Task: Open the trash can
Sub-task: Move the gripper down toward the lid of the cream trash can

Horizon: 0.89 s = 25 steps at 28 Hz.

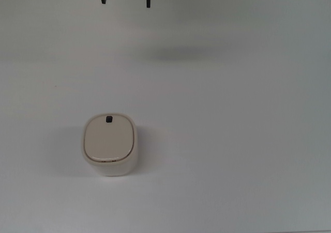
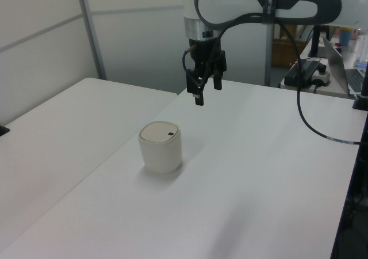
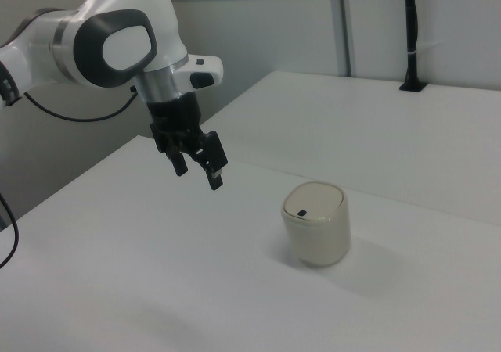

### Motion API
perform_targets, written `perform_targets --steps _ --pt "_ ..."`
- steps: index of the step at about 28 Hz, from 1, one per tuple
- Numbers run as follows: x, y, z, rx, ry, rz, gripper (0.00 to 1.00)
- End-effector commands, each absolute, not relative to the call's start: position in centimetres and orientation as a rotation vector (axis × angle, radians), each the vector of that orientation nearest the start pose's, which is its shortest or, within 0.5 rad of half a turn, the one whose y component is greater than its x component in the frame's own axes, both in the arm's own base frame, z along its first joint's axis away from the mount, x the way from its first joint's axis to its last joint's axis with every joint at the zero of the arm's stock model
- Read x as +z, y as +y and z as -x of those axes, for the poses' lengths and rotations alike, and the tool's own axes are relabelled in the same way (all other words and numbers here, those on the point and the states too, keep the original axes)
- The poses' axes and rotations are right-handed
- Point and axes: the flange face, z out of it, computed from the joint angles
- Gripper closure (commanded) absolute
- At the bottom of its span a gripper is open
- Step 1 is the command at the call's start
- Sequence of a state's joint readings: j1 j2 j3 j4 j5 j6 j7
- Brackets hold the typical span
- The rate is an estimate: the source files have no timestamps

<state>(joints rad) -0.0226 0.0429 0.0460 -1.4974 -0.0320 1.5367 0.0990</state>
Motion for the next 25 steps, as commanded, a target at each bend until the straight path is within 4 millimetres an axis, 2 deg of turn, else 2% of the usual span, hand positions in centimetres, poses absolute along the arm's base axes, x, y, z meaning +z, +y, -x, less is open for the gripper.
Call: perform_targets --steps 1,4,6,7,8,23,25 --pt "63.1 0.2 -56.3 0.014 0.022 3.167 0.04" --pt "62.9 0.4 -56.7 -0.010 -0.006 3.169 0.33" --pt "62.8 0.5 -56.9 -0.025 -0.004 3.166 0.65" --pt "62.8 0.5 -56.9 -0.025 -0.007 3.166 0.95" --pt "62.8 0.5 -56.9 -0.022 -0.007 3.166 1.00" --pt "61.6 1.0 -57.6 0.006 -0.155 3.161 1.00" --pt "61.0 1.2 -58.1 0.013 -0.165 3.159 1.00"
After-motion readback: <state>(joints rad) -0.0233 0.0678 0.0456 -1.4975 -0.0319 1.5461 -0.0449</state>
